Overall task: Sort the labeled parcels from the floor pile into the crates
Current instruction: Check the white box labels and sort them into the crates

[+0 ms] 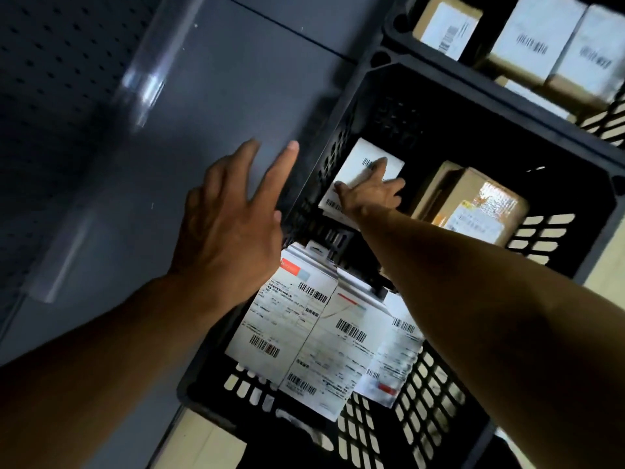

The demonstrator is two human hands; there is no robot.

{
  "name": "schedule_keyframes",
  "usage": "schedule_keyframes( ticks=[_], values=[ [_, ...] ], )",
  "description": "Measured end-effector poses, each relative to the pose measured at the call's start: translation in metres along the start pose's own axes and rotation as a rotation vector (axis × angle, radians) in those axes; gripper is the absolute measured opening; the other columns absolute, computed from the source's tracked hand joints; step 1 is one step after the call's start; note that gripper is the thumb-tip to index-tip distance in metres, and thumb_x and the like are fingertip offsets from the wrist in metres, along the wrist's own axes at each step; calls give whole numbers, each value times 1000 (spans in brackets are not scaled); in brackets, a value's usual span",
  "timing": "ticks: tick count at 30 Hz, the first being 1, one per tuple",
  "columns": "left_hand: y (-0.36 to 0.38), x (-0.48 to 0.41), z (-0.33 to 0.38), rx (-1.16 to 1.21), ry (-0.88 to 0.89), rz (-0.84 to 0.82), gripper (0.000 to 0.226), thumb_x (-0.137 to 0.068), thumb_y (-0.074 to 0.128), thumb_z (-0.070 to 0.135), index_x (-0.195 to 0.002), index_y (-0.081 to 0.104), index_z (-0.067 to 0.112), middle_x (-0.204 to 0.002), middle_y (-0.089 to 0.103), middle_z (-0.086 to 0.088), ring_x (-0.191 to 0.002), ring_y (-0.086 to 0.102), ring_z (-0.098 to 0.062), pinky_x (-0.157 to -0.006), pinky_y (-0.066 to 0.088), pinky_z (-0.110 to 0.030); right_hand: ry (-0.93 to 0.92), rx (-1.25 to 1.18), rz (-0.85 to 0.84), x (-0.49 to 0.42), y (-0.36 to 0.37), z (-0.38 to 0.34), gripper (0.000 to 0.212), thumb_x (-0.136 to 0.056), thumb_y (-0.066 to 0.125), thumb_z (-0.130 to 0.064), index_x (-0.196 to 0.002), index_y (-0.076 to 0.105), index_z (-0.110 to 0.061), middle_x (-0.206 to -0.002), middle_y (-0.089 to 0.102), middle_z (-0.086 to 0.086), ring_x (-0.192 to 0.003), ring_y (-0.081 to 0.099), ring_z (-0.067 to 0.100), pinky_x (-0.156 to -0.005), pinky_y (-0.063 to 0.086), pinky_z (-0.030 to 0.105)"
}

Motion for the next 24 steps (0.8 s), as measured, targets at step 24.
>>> schedule_keyframes(
  ticks=[24],
  values=[
    [-497,97,147,27,-236,207,92,-79,62,52,-159,19,37,-155,35,-5,-136,38,-32,-98,47,-53,-1192,12,-56,478,-485,-194,83,-89,68,-55,-157,32,-23,-153,36,6,-141,38,23,-115,38,40]
  ],
)
Point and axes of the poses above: each hand's wrist, its own x-axis away from the middle knuckle, its own y-axis out of the palm, z = x × y, the point moved 9 cm from there along -x, towards the middle knuckle
